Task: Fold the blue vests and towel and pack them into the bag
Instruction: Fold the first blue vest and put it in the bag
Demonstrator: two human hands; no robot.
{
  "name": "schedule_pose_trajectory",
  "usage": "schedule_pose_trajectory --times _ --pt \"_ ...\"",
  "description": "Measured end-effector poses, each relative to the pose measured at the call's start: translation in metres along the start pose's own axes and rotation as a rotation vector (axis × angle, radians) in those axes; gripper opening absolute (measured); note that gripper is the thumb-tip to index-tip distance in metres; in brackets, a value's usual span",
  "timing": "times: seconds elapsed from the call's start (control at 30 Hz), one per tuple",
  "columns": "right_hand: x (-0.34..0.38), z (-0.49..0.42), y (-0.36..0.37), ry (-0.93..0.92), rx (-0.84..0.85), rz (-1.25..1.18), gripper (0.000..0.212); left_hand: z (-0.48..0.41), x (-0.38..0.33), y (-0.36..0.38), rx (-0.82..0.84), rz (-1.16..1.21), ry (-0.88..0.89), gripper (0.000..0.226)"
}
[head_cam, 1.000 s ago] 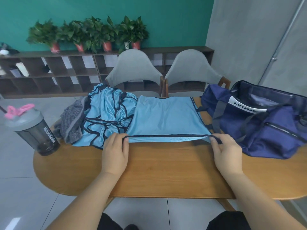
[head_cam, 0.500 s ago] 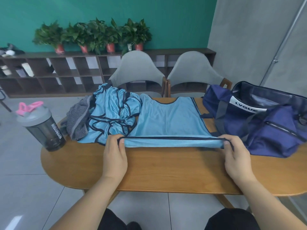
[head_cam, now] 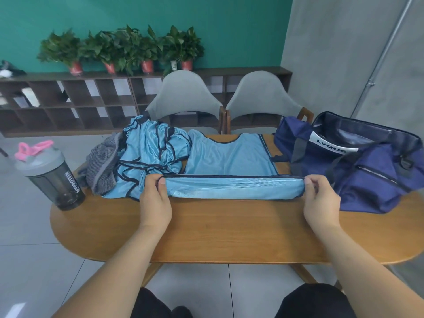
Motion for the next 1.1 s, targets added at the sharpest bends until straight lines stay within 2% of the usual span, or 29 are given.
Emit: schedule_pose_trajectory --times 0.13,0.27,0.7,0.93,1.1 --pt "0.004 0.003 0.000 -0.055 -0.001 -0.042 0.012 0.009 -0.009 0.000 0.054 -0.024 0.081 0.016" --pt "-0.006 0.002 0.014 -0.071 0.086 -0.058 0.010 0.013 0.000 0.003 0.065 -0.032 0.070 0.017" --pt "-0.012 0.004 0.041 -0.187 0.392 0.293 0.038 0.009 0.020 0.020 0.200 -0.054 -0.018 0.024" --pt "-0.013 0.004 0.037 -0.183 0.288 0.375 0.031 0.011 0.018 0.017 0.186 -0.077 -0.002 0.017" --pt "-0.006 0.010 0.014 -0.149 0.149 0.145 0.015 0.020 0.003 0.002 0.059 -0.009 0.086 0.010"
Point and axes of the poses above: each hand's wrist, its own z-axis away from the middle knuckle, its own y-axis out of the palm, x = y × z, the point moved 8 cm from there along -z, towards the middle knuckle, and after that the axes turned 12 degrees about x, right-handed, at the moved point
